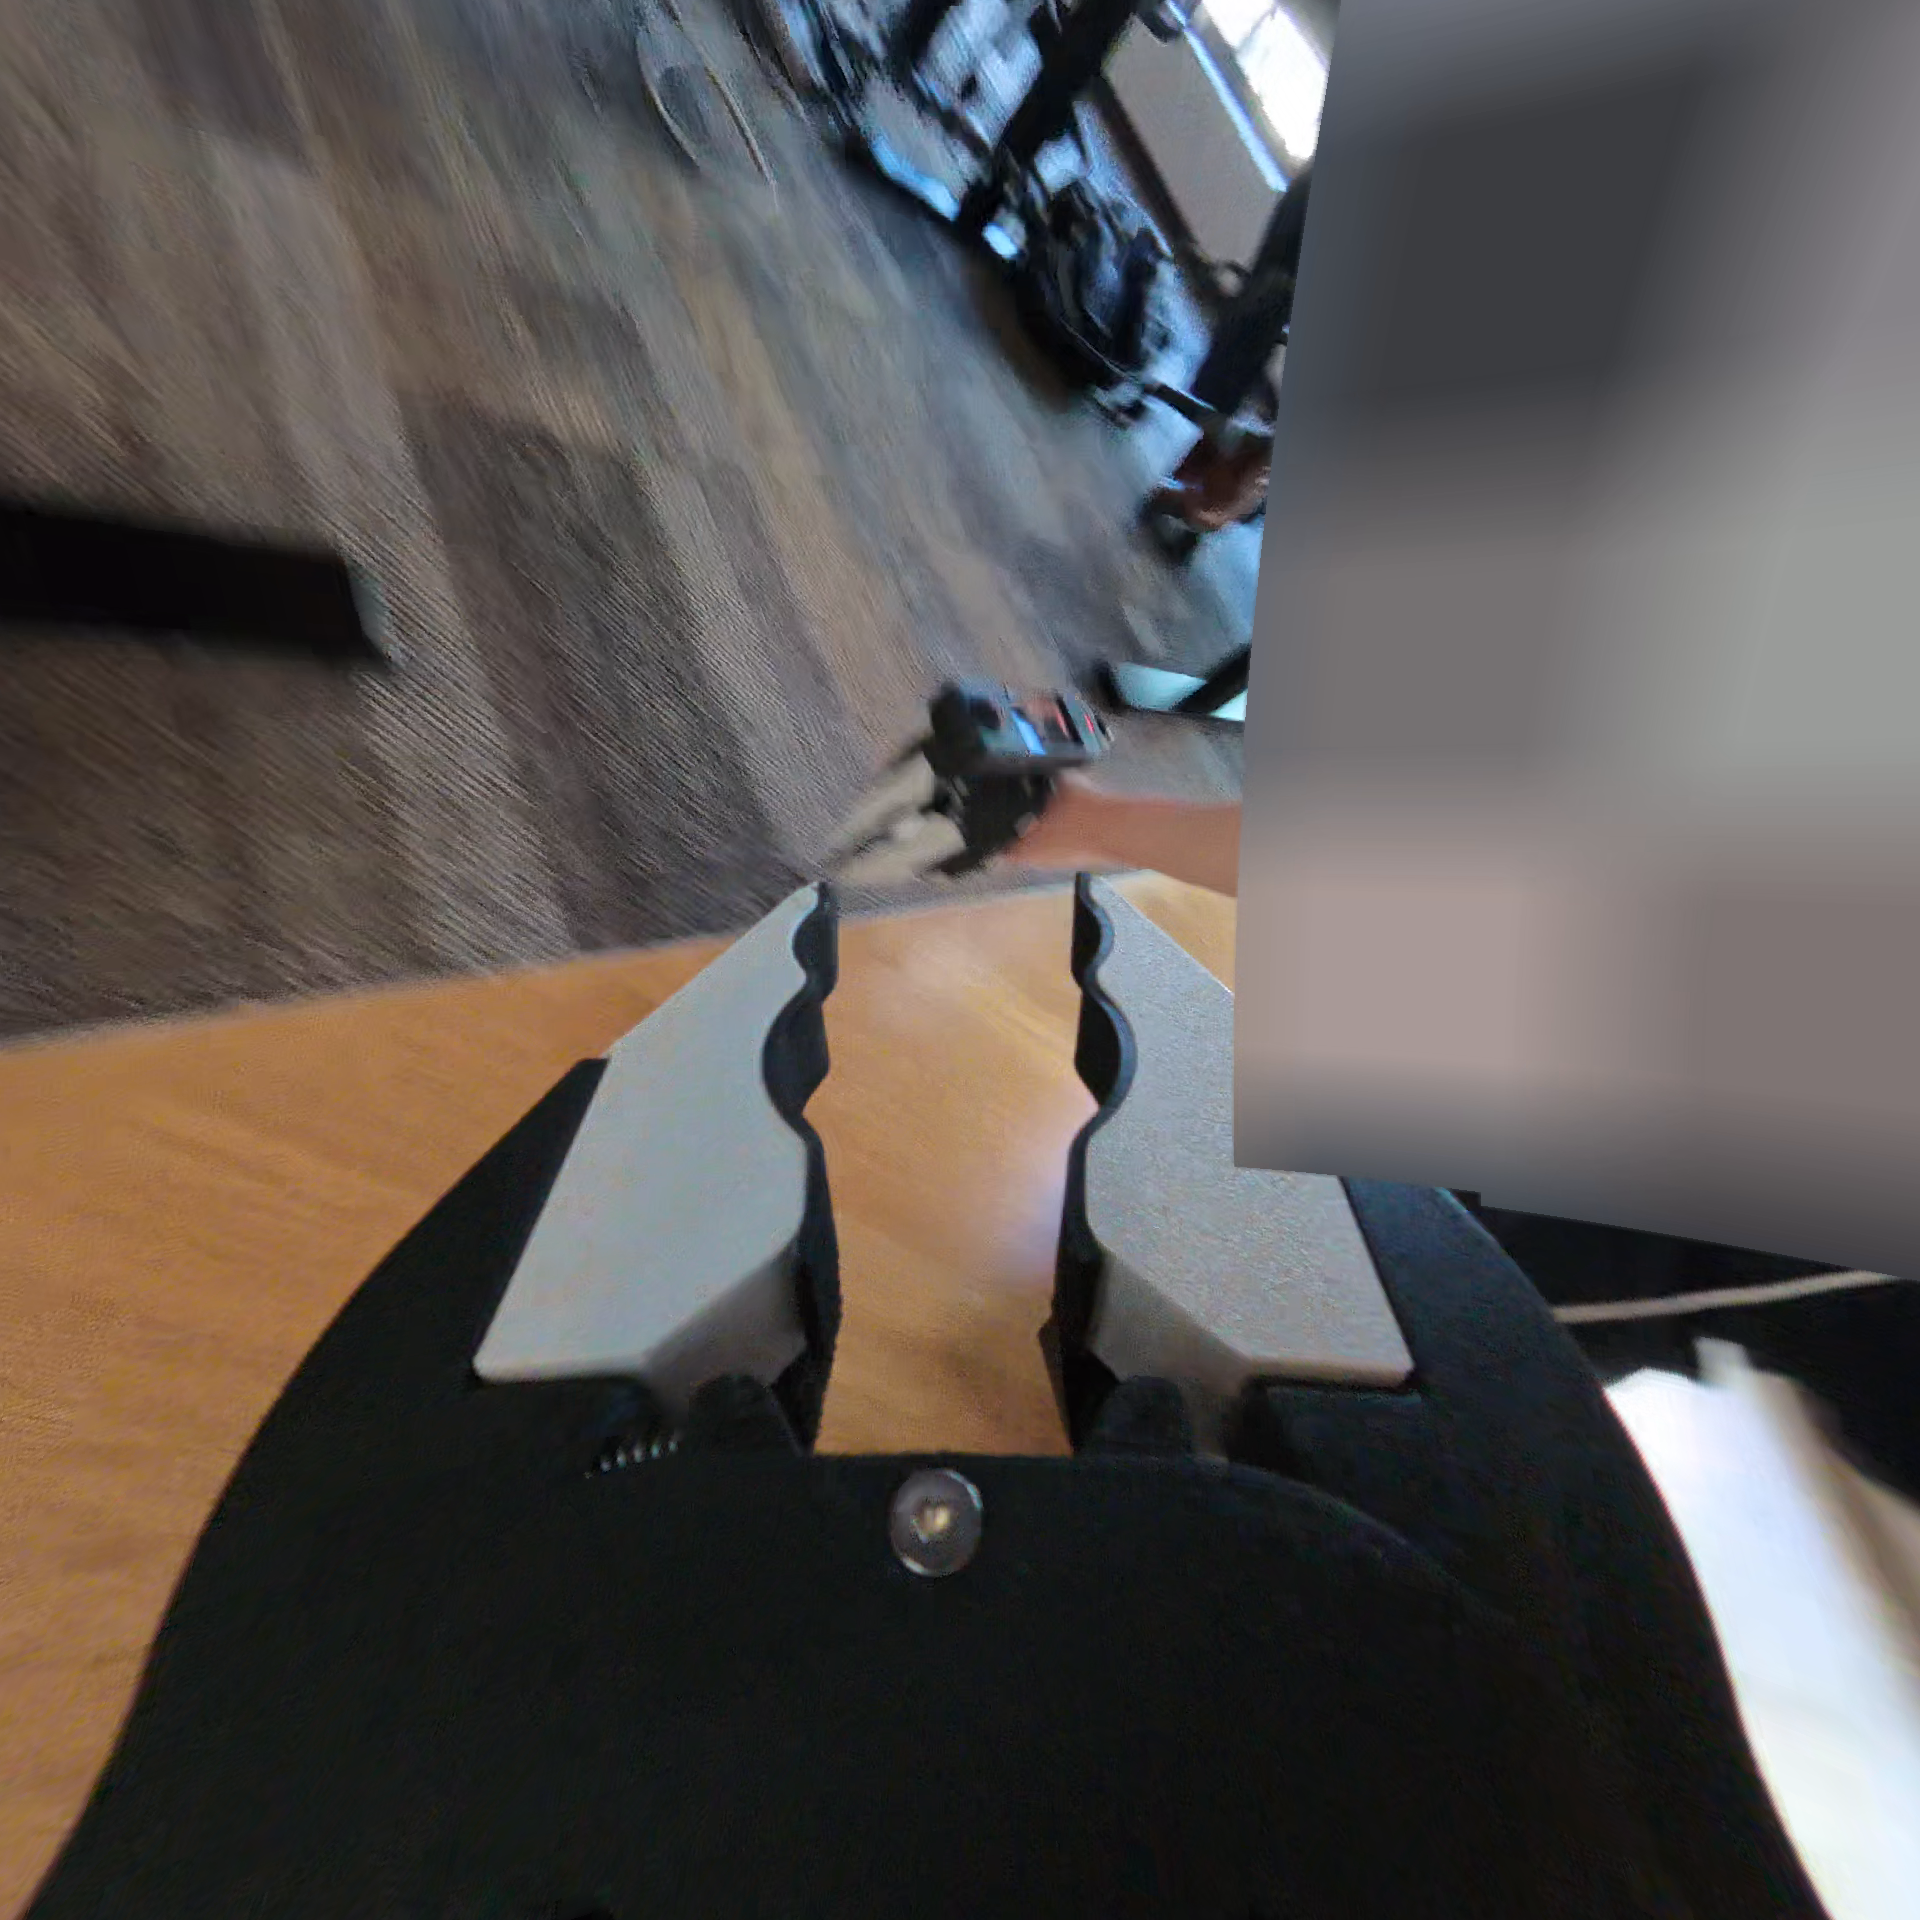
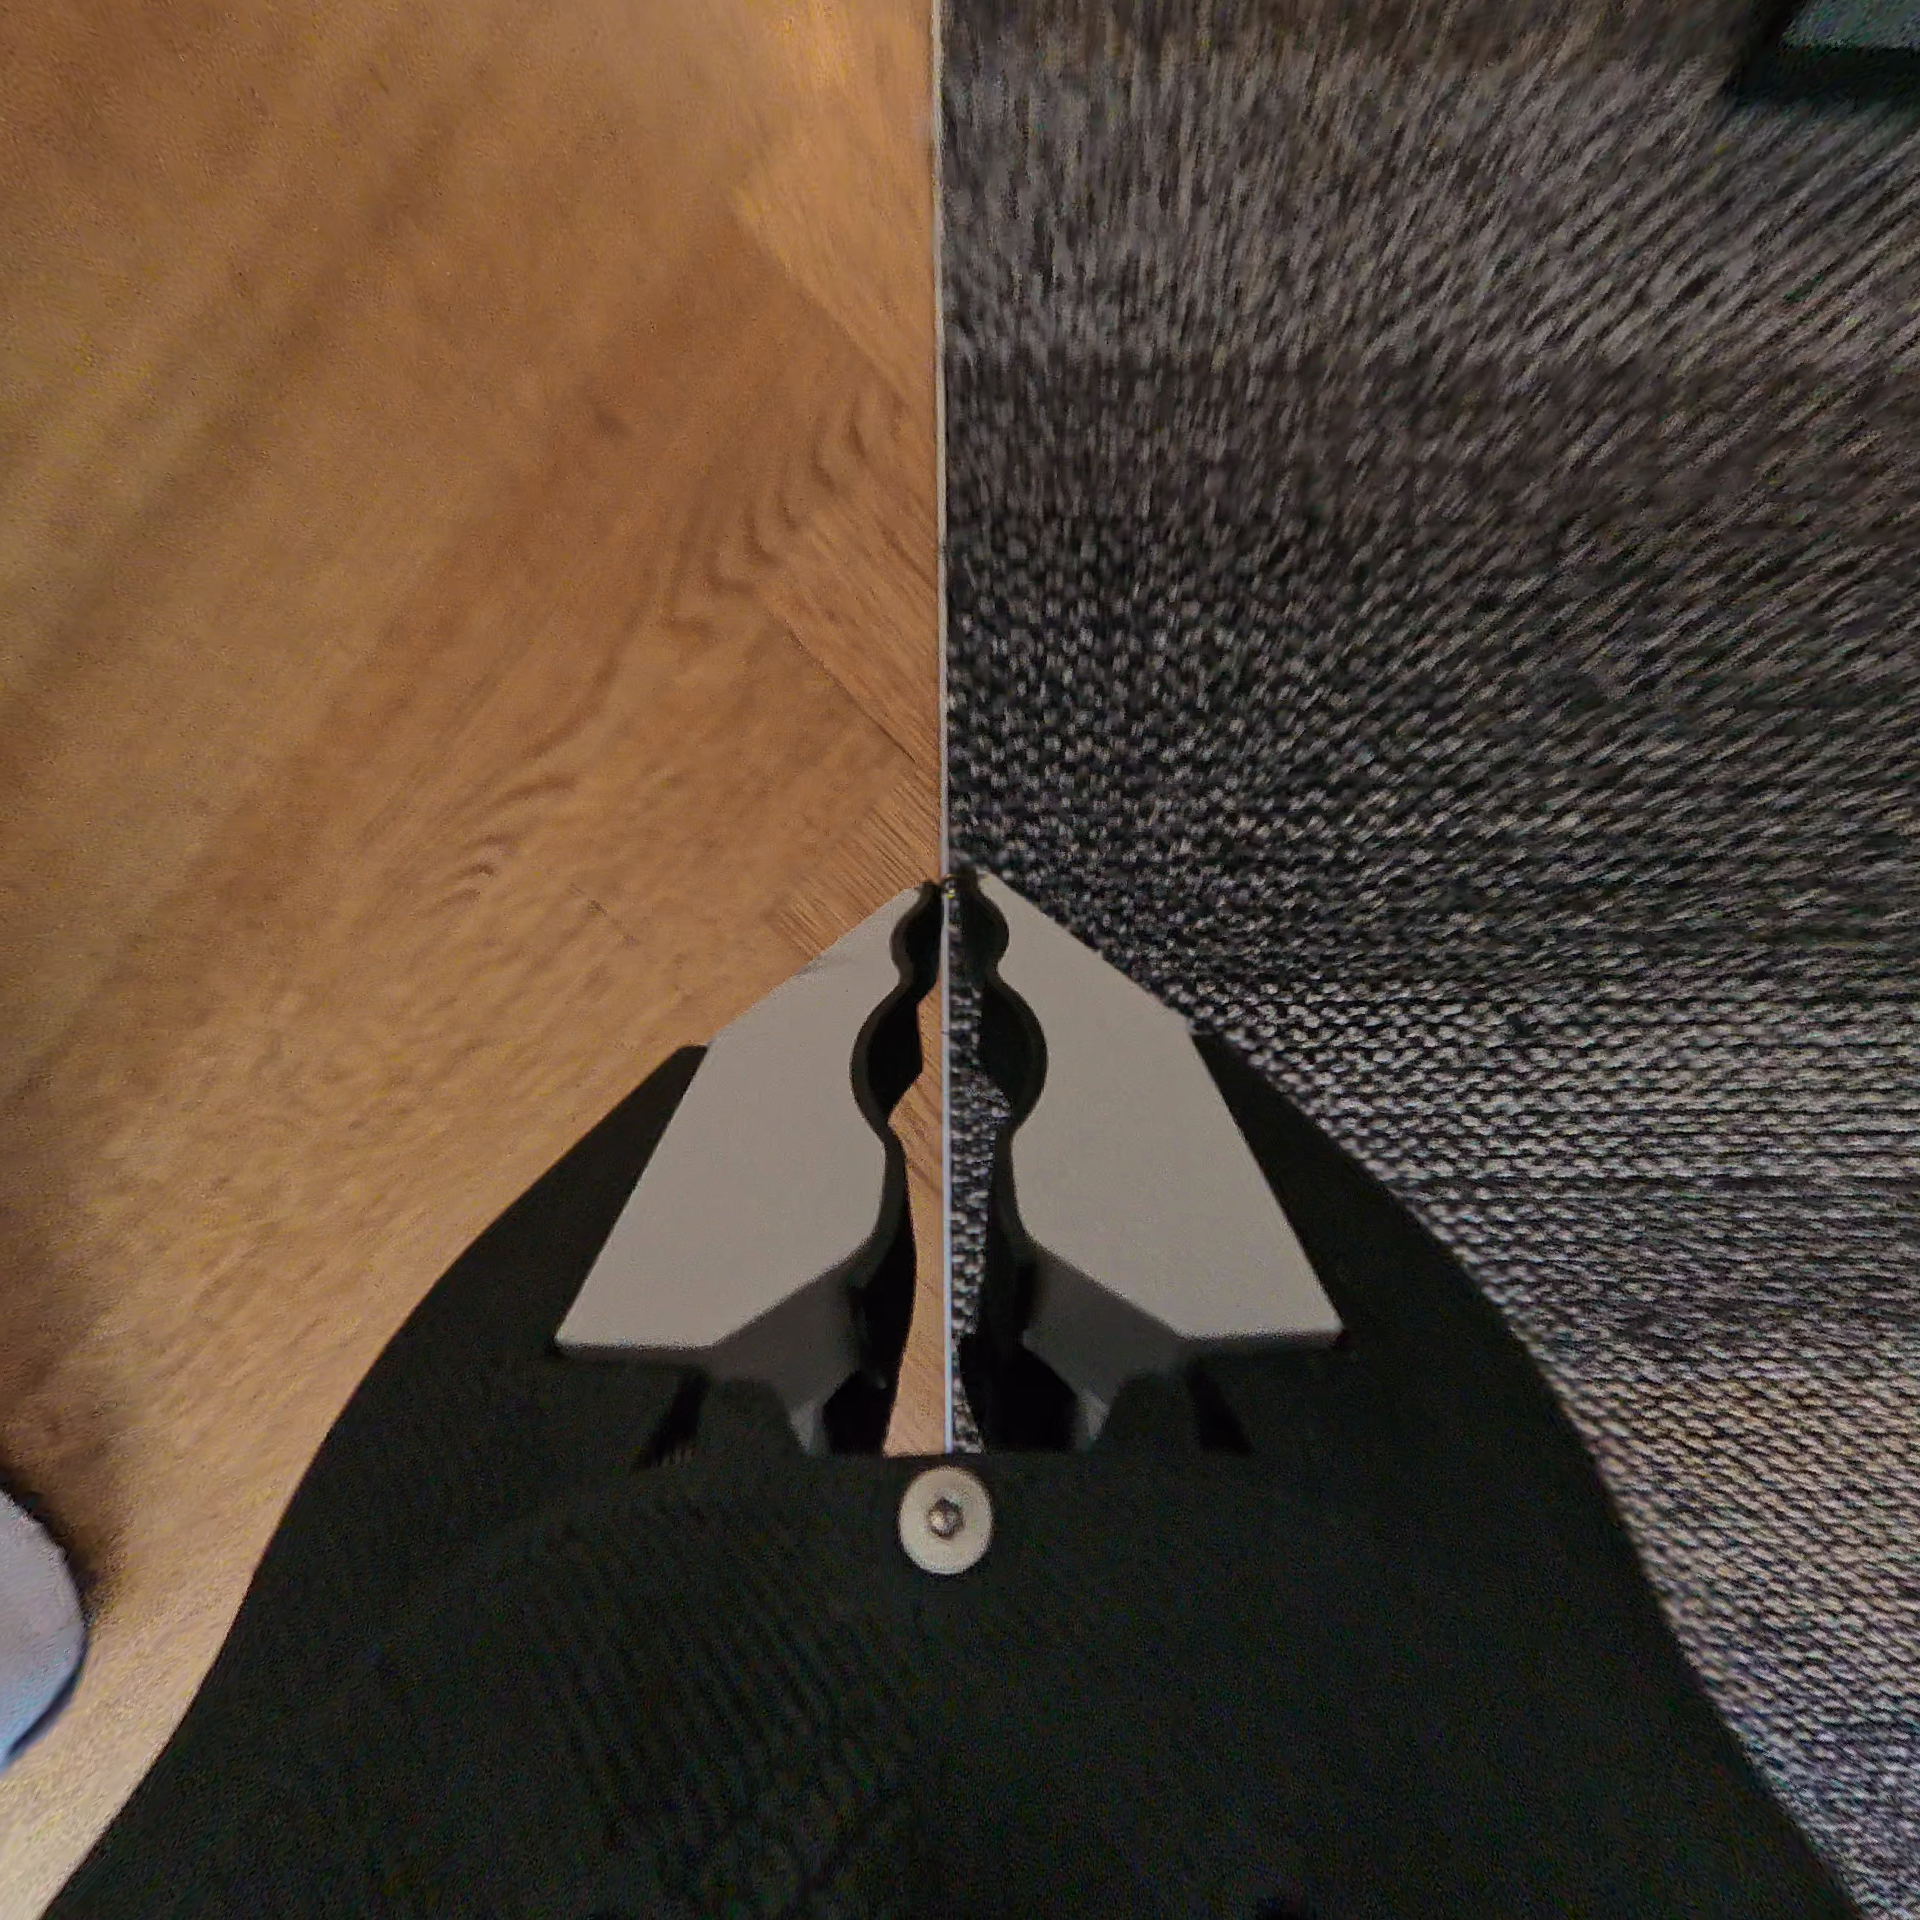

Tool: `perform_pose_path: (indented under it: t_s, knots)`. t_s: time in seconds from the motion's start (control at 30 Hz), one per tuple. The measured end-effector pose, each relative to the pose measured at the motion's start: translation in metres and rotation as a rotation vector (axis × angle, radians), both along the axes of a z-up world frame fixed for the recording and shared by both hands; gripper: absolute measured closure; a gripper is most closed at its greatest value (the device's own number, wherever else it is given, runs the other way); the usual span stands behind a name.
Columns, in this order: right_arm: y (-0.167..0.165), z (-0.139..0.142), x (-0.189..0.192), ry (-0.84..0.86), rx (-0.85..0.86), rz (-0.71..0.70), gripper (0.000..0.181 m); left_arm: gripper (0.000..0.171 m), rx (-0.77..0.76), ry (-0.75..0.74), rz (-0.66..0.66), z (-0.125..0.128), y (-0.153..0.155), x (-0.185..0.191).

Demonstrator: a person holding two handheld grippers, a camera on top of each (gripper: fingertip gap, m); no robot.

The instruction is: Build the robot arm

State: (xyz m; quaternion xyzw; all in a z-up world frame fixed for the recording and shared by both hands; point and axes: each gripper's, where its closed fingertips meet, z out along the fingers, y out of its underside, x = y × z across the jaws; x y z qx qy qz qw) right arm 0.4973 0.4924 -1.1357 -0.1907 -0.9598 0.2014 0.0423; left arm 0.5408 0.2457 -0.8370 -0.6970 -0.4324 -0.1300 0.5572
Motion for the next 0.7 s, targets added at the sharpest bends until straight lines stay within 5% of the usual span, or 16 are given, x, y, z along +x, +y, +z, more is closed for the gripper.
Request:
perform_pose_path:
  t_s: [0.1, 0.2, 0.3, 0.43, 0.57, 0.7]
  knots:
    - [-0.015, 0.069, 0.008, 0.068, -0.104, 0.008, 0.179, 0.137, 0.217, -0.283, -0.088, -0.048, 0.043, 0.010]
    - [-0.030, 0.145, 0.021, 0.109, -0.216, 0.015, 0.179, 0.148, 0.331, -0.333, -0.132, -0.067, 0.088, -0.002]
    - [-0.040, 0.220, 0.032, 0.145, -0.294, 0.025, 0.179, 0.150, 0.588, -0.402, -0.108, -0.034, 0.133, -0.025]
    - [-0.041, 0.308, 0.039, 0.182, -0.314, 0.035, 0.179, 0.146, 0.719, -0.470, -0.140, 0.017, 0.176, -0.030]
    - [-0.044, 0.391, 0.042, 0.205, -0.307, 0.043, 0.179, 0.161, 0.541, -0.412, -0.246, 0.066, 0.201, -0.010]
    - [-0.053, 0.474, 0.048, 0.238, -0.289, 0.078, 0.179, 0.166, 0.451, -0.265, -0.280, 0.147, 0.199, -0.006]
